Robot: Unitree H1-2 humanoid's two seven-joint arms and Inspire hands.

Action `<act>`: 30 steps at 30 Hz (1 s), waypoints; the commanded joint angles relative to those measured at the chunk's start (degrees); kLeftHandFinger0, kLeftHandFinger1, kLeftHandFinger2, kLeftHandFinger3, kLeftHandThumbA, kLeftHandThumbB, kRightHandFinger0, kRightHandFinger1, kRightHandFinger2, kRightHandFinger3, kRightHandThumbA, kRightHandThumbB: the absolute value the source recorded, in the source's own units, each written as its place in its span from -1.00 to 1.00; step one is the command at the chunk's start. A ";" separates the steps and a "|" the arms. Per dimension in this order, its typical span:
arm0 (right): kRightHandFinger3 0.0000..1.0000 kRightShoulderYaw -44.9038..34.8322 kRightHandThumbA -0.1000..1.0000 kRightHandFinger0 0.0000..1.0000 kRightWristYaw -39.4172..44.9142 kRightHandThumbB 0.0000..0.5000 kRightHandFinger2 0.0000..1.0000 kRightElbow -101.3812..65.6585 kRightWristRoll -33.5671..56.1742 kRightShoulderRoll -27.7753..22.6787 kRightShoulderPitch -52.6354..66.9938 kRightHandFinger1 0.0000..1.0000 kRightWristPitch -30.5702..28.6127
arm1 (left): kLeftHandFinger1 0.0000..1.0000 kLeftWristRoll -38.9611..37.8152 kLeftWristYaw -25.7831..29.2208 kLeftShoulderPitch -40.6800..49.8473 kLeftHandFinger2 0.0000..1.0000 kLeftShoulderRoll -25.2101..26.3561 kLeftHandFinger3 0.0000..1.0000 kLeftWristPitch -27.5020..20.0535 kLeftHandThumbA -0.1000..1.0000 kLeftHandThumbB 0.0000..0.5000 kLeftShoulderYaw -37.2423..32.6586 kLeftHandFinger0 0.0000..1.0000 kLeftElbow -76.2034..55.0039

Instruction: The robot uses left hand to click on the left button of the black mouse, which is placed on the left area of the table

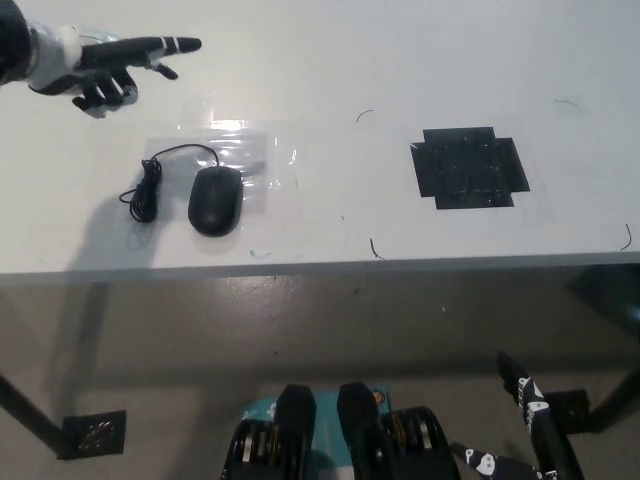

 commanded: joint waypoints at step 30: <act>1.00 0.34 1.00 1.00 0.58 -0.33 1.00 -2.13 -0.86 -0.95 -0.37 1.00 -2.08 | -1.00 14.41 -0.54 -7.29 -0.68 -9.09 1.00 -12.74 1.00 0.36 1.26 -1.00 22.53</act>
